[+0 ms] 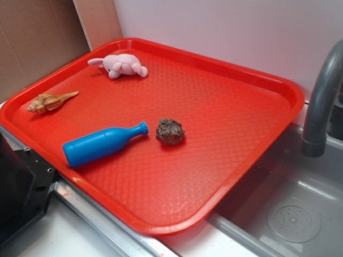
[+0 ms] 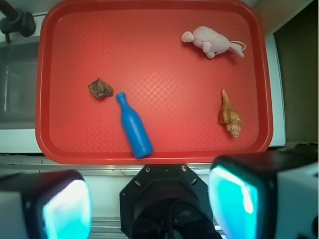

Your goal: Grab the pink bunny.

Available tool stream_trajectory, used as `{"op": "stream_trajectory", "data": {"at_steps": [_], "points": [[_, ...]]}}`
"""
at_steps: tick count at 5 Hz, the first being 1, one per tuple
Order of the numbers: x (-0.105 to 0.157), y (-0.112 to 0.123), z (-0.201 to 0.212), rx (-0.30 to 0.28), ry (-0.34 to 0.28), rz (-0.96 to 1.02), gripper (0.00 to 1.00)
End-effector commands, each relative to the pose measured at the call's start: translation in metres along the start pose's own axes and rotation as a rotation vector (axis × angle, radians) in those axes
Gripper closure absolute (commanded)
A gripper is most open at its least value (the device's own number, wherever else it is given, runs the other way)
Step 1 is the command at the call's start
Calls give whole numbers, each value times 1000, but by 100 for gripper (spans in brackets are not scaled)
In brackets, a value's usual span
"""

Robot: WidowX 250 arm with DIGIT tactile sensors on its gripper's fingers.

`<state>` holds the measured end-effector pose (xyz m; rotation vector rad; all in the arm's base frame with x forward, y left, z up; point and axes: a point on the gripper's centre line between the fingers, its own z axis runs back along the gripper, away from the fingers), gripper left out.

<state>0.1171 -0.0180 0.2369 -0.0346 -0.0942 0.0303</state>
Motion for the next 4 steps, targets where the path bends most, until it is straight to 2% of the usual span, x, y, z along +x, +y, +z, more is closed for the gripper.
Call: {"op": "stream_trajectory", "data": {"at_steps": [1, 2, 3, 4], "points": [[0, 0, 0, 0, 0, 0, 0], [40, 29, -43, 69, 49, 91, 0], [75, 52, -63, 103, 21, 232, 0], [85, 91, -88, 210, -22, 476, 0]]}}
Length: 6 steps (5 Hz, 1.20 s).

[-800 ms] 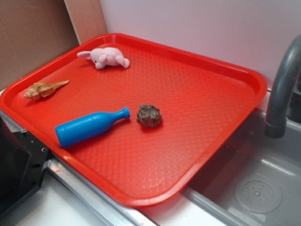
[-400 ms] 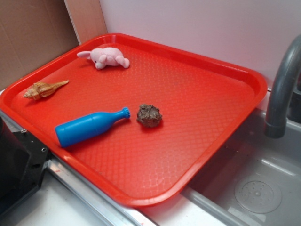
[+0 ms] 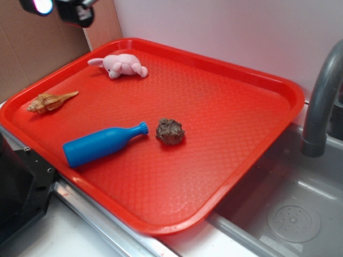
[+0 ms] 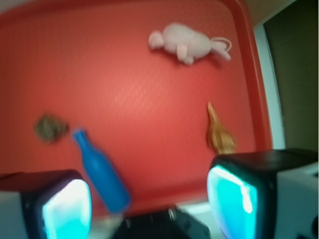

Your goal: Grab the pink bunny.

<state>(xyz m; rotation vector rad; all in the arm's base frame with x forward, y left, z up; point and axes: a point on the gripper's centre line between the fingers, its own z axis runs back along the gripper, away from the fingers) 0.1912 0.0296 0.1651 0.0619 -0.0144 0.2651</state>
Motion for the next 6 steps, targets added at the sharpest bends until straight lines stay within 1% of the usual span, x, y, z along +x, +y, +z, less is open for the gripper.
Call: {"op": "stream_trajectory", "data": {"at_steps": [1, 3, 4, 5, 6], "points": [[27, 37, -14, 82, -91, 253, 0], [27, 37, -14, 82, -91, 253, 0], [65, 47, -50, 96, -59, 491, 0], [91, 57, -62, 123, -116, 242, 0], [115, 64, -73, 288, -115, -35, 0]]}}
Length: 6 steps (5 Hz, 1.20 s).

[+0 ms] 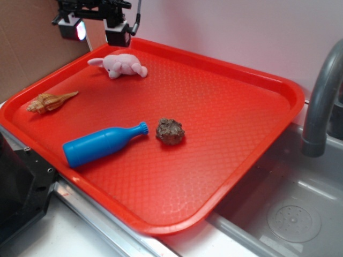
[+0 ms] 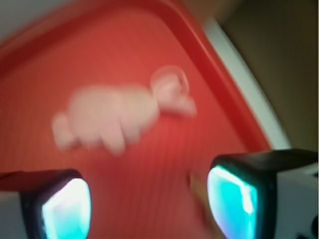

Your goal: Grab the pink bunny.

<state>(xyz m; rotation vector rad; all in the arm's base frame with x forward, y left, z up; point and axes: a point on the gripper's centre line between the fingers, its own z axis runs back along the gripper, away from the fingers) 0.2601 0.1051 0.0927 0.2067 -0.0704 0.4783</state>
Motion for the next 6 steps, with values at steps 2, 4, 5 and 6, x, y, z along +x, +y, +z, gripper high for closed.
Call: {"op": "stream_trajectory", "data": {"at_steps": [2, 4, 5, 6], "points": [[22, -31, -24, 4, -162, -732, 0], [3, -32, -34, -210, -263, -1195, 0], [14, -37, -60, -234, -196, -1235, 0], [19, -38, -71, -231, -150, -1205, 100]]}}
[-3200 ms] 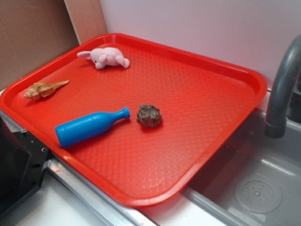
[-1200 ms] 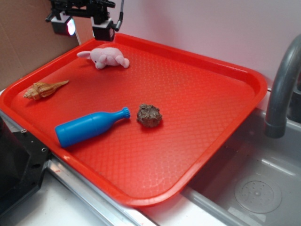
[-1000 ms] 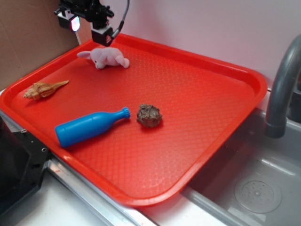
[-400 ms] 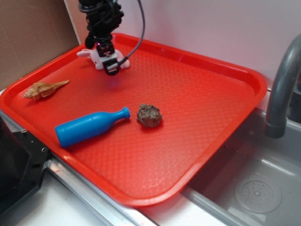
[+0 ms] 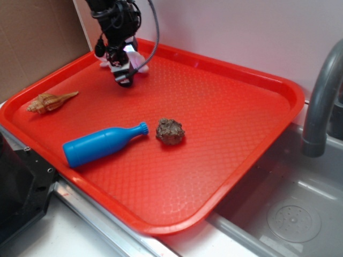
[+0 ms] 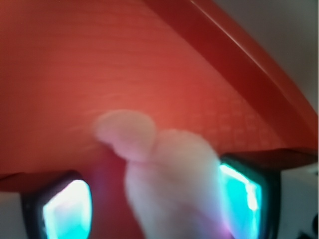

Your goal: Grab the pink bunny.

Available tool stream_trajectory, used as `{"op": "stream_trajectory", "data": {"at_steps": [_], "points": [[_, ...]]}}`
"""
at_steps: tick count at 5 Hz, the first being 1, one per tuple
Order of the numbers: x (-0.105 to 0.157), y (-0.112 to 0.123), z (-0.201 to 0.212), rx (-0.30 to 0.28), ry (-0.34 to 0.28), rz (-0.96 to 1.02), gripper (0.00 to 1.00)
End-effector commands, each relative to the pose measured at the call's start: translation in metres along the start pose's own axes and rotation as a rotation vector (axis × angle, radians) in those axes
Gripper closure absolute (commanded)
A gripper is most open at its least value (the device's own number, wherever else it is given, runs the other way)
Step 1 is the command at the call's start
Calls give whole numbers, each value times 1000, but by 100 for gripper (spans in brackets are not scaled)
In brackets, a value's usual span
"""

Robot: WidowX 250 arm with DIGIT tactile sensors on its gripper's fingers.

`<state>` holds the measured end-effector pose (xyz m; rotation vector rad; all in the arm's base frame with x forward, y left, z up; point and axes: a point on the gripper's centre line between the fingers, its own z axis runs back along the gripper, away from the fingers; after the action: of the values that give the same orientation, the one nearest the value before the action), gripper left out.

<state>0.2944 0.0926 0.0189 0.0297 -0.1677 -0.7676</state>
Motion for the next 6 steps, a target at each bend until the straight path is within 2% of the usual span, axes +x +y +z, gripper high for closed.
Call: {"op": "stream_trajectory", "data": {"at_steps": [1, 2, 3, 4, 5, 6], "points": [[-1, 1, 17, 34, 41, 67, 100], [5, -31, 70, 171, 50, 290, 100], [22, -80, 106, 176, 69, 449, 100], [21, -110, 132, 83, 44, 563, 100], [18, -120, 143, -17, 125, 579, 100], [8, -123, 158, -79, 33, 621, 100]]}}
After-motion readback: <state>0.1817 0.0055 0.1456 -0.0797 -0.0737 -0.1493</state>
